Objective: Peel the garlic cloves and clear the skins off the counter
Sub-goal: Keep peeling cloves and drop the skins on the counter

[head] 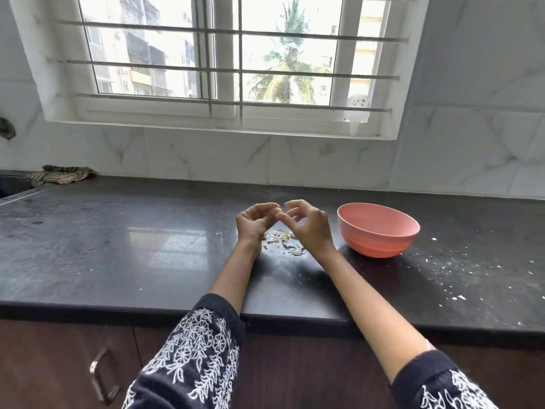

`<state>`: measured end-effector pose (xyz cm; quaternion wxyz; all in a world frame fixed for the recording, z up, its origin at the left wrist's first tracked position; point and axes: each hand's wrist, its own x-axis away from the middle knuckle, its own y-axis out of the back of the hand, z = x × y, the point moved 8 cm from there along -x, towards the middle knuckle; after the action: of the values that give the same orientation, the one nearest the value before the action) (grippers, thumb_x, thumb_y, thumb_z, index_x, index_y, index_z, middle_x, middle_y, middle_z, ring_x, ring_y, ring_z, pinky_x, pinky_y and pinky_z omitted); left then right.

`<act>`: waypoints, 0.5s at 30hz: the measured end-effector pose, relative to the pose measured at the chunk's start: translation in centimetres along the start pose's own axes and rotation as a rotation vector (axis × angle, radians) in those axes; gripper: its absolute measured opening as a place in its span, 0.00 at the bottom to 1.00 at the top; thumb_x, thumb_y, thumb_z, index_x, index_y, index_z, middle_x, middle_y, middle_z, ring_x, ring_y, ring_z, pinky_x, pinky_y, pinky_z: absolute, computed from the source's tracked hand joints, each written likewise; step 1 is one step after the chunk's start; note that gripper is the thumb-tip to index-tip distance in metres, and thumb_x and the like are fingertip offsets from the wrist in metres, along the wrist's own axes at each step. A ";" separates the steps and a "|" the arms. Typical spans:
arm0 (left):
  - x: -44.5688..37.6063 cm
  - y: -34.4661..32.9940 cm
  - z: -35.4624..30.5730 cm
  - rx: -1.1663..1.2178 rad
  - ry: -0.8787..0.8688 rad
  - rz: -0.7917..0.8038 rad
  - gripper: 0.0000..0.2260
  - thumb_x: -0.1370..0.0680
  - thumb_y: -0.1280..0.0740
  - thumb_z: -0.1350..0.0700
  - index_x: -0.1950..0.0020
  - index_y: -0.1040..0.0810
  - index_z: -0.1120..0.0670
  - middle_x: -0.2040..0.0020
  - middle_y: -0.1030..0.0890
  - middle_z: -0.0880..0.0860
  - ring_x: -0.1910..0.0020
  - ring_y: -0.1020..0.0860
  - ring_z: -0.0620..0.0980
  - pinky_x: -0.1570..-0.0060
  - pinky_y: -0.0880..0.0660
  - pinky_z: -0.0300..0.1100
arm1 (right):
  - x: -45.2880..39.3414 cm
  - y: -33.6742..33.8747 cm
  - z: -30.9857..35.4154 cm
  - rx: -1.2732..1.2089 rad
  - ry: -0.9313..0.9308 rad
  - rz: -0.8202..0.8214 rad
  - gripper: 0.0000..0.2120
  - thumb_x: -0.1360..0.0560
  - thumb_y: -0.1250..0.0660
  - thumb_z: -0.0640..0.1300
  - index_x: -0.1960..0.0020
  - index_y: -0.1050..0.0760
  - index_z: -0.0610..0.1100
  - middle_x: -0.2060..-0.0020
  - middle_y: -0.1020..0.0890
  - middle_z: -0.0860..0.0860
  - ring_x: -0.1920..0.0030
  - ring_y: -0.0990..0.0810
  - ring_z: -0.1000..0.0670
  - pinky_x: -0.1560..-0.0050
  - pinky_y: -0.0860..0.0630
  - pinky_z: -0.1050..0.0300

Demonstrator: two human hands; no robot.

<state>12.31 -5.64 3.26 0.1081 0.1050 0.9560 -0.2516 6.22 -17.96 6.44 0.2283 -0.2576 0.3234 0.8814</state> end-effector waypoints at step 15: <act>0.7 -1.3 0.5 -0.113 0.006 0.165 0.06 0.31 0.27 0.67 0.55 0.18 0.60 0.62 0.16 0.53 0.61 0.18 0.48 0.51 0.21 0.38 | -0.4 0.9 -0.5 -0.005 0.067 -0.114 0.05 0.28 0.31 0.38 0.56 0.17 0.44 0.62 0.15 0.50 0.61 0.19 0.52 0.60 0.27 0.61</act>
<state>11.41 -6.93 3.30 0.1314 0.1781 0.9571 -0.1871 6.18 -18.98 6.72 0.2666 -0.3054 0.3136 0.8587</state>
